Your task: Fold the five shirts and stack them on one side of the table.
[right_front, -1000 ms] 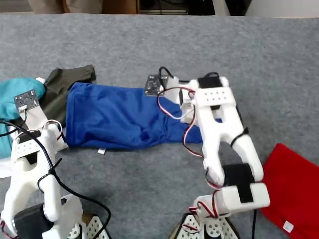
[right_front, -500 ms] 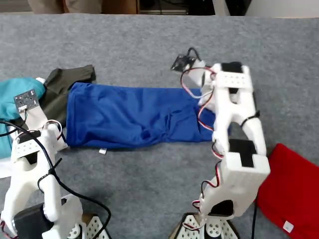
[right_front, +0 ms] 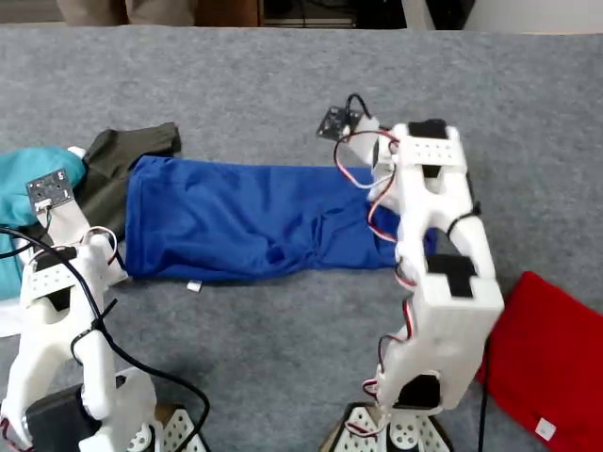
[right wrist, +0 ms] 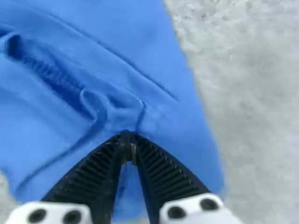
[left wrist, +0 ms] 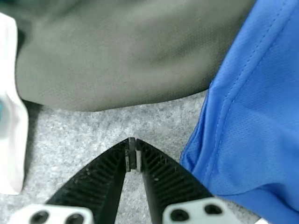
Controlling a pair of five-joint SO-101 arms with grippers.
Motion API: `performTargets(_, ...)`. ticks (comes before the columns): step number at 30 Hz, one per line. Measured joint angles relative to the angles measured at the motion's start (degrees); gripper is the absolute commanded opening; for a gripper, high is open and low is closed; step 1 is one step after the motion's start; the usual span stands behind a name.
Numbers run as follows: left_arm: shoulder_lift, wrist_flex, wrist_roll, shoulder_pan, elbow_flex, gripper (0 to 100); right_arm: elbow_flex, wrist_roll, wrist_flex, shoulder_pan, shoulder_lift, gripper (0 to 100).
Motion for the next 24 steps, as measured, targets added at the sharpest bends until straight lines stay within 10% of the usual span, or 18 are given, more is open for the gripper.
performTargets(24,0.00,0.00,0.00,0.00,0.00,2,-25.49,-5.80,16.00,10.02,4.13,0.9)
